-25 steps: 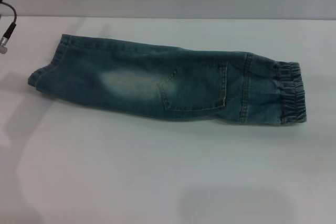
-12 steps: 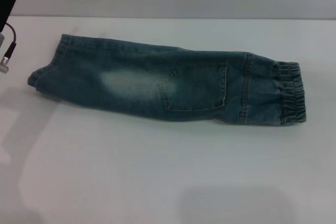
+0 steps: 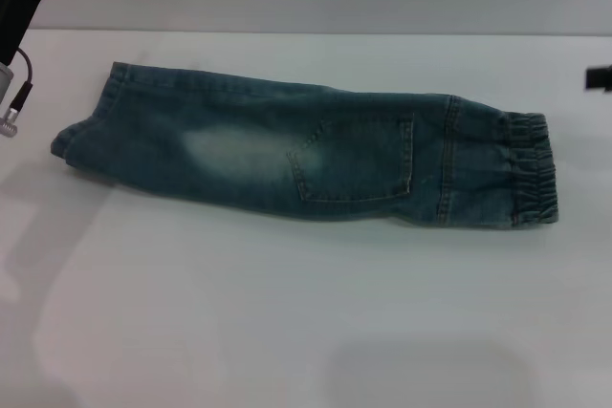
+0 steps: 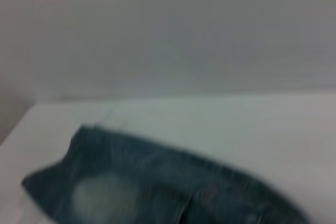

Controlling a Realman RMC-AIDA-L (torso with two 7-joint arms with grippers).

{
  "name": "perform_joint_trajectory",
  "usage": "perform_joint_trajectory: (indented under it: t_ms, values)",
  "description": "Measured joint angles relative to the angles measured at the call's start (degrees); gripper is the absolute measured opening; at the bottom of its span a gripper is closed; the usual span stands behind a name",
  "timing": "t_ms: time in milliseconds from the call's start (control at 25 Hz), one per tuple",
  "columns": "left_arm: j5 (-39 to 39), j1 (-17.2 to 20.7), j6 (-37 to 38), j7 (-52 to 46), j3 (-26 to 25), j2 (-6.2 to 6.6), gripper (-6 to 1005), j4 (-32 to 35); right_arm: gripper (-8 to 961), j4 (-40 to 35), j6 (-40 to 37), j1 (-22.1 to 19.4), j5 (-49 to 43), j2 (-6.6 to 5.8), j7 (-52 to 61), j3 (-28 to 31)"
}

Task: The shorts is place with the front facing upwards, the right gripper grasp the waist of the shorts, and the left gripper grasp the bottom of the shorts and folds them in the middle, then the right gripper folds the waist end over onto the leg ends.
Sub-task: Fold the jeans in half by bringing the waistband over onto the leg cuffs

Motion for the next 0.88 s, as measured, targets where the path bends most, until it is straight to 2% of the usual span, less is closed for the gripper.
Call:
perform_joint_trajectory:
  t_ms: [360,680,880]
  values:
    - [-0.03,0.12,0.46,1.2,0.09,-0.09,844,-1.06,450,7.58,1.26,0.44,-1.29,0.11,0.23,-2.84]
    - [-0.03,0.32,0.58,1.27,0.63,-0.07,843,-1.23,453,8.77,1.5,-0.46,-2.17,0.25,0.38,-3.41]
    - [-0.03,0.46,0.81,1.28,1.08,-0.05,843,-1.48,452,8.91,2.67,-0.56,-6.83,0.25,0.98,-3.39]
